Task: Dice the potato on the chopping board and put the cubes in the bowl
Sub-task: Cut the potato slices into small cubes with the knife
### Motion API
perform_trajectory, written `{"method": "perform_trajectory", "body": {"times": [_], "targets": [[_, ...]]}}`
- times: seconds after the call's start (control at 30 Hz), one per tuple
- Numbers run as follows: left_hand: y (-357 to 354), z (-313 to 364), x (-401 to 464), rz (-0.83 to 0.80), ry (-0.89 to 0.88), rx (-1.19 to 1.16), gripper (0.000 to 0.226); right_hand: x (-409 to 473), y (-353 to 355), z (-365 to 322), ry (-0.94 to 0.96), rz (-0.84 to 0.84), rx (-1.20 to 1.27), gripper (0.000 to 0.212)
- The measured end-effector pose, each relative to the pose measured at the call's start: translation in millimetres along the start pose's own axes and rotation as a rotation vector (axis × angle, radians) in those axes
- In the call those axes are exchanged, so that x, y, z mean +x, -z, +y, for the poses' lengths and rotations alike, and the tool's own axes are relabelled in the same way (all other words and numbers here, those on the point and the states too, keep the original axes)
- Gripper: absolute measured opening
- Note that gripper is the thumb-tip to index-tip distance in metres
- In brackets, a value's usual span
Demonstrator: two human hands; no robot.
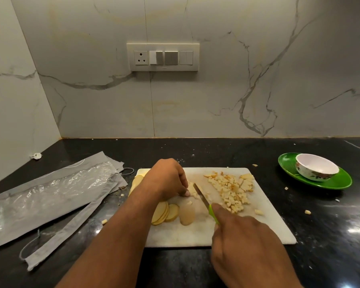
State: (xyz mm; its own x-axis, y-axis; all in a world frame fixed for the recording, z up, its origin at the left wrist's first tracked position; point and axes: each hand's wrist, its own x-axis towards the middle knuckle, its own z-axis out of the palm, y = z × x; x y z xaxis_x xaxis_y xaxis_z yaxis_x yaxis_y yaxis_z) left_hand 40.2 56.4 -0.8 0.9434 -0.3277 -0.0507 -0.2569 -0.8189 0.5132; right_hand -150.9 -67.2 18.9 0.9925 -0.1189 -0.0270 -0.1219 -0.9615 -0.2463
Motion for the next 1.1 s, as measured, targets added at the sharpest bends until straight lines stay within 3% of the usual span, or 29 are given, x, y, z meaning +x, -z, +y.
{"method": "perform_trajectory", "body": {"times": [0.2, 0.57, 0.77, 1.1], "targets": [[-0.7, -0.2, -0.2, -0.002, 0.031, -0.022, 0.015, 39.7, -16.0, -7.9, 0.064, 0.159, -0.026, 0.053], [1.4, -3.9, 2.0, -0.034, 0.018, -0.062, 0.012, 60.2, -26.4, -2.2, 0.118, 0.163, 0.073, 0.048], [1.7, -4.8, 2.1, -0.044, 0.036, -0.074, 0.012, 49.2, -44.2, 0.7, 0.1, 0.174, -0.017, 0.061], [4.1, -5.4, -0.6, -0.061, 0.026, -0.093, 0.009, 16.6, -46.8, 18.0, 0.074, 0.158, -0.016, 0.06]]}}
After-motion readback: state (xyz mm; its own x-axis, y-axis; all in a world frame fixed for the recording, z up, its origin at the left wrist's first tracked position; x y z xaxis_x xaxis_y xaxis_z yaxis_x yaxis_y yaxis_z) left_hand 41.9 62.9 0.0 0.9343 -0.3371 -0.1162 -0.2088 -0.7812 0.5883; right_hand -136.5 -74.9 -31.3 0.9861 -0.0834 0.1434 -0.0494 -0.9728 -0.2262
